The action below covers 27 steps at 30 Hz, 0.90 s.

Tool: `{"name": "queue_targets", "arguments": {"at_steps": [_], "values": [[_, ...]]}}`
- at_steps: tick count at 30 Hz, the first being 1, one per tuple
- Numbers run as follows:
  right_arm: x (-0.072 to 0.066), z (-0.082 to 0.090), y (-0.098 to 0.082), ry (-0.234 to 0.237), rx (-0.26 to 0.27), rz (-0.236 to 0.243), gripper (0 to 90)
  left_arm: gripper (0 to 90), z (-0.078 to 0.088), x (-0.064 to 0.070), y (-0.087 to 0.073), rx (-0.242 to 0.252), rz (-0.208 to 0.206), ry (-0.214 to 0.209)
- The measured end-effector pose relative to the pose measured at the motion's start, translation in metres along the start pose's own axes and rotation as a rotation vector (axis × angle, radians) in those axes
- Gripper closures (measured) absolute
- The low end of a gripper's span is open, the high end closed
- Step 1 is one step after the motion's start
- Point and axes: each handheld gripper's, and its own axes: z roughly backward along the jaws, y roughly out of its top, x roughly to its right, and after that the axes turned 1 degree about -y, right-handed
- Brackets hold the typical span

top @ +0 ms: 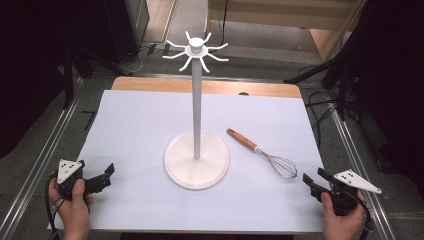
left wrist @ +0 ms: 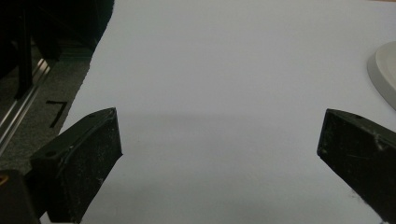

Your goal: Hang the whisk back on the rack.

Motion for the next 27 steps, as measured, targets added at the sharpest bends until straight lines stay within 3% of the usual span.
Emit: {"name": "queue_targets", "arguments": {"at_steps": [2,5,9,15,21,24,27], "values": [[-0.005,0.000,0.005,0.091,-0.033,0.017,39.3,0.3,0.000,0.000,0.000,0.003,0.003,-0.002],[-0.008,0.001,0.009,0.083,-0.038,0.027,40.8,0.3,0.000,0.000,0.000,0.004,0.003,-0.002],[-0.012,-0.001,0.020,0.129,-0.053,0.042,41.5,0.3,0.000,0.000,0.000,0.003,0.002,-0.001],[-0.017,-0.007,0.032,0.132,-0.081,0.079,41.6,0.3,0.000,0.000,0.000,-0.001,0.001,0.001],[-0.027,-0.017,0.045,0.094,-0.125,0.149,45.2,0.3,0.000,0.000,0.000,0.000,-0.001,0.000],[-0.031,-0.023,0.052,0.129,-0.150,0.160,44.7,0.3,0.000,0.000,0.000,0.000,0.001,0.000],[-0.037,-0.029,0.058,0.133,-0.181,0.185,44.7,0.3,0.000,0.000,0.000,0.001,0.000,-0.001]]}}
